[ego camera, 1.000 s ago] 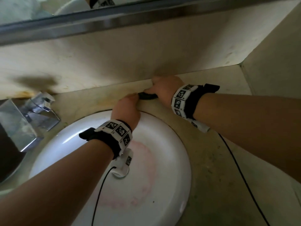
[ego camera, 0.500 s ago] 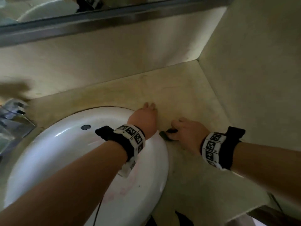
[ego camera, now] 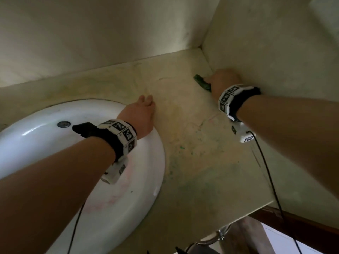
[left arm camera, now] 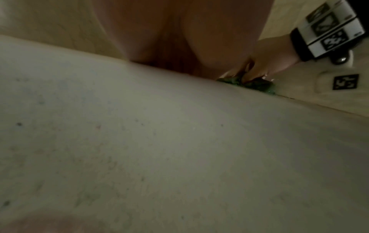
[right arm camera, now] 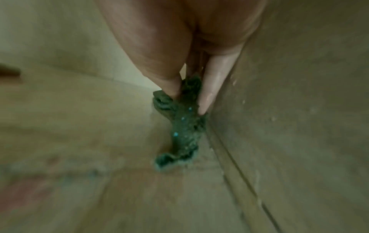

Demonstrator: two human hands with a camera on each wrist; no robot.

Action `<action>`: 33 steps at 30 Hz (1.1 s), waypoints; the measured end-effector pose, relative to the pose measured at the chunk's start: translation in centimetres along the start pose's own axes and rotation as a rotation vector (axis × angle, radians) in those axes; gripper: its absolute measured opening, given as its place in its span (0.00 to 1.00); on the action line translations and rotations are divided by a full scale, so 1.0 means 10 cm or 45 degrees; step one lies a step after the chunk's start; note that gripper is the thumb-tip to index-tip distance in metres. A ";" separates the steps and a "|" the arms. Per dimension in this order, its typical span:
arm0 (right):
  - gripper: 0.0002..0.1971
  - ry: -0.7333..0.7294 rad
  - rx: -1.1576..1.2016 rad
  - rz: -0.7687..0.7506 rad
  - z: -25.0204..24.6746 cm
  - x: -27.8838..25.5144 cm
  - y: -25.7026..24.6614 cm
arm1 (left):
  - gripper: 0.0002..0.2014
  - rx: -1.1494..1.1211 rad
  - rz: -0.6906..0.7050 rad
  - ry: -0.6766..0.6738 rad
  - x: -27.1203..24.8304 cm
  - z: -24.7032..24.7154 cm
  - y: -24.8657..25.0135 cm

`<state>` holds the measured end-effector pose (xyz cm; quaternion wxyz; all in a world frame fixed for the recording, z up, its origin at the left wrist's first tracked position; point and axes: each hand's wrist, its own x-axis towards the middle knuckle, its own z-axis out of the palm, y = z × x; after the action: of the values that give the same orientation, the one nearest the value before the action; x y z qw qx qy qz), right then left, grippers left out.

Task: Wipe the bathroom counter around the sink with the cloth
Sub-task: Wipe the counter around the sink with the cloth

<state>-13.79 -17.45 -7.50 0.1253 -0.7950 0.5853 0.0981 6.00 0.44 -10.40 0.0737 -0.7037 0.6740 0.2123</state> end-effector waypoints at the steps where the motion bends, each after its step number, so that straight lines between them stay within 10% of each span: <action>1: 0.39 0.011 0.010 0.014 0.08 -0.01 0.01 | 0.28 0.010 -0.003 0.015 0.00 0.02 0.00; 10: 0.12 -0.006 0.017 -0.255 0.39 -0.78 0.09 | 0.31 0.095 -0.136 -0.063 -0.08 -0.07 0.21; 17: 0.16 -0.232 0.189 -0.516 0.70 -1.51 -0.20 | 0.28 0.264 0.004 -0.032 -0.33 0.02 0.51; 23: 0.23 -0.204 0.321 -0.199 0.35 -1.08 -0.11 | 0.29 -0.025 -0.017 0.015 -0.69 0.24 0.61; 33: 0.16 -0.223 0.160 -0.697 0.75 -1.67 -0.38 | 0.34 -0.203 -0.143 0.015 -1.17 0.24 0.94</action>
<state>-15.17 1.13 -9.22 0.2460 -0.9025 0.3411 0.0924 -3.69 11.39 -6.21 0.0255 -0.7453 0.6148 0.2566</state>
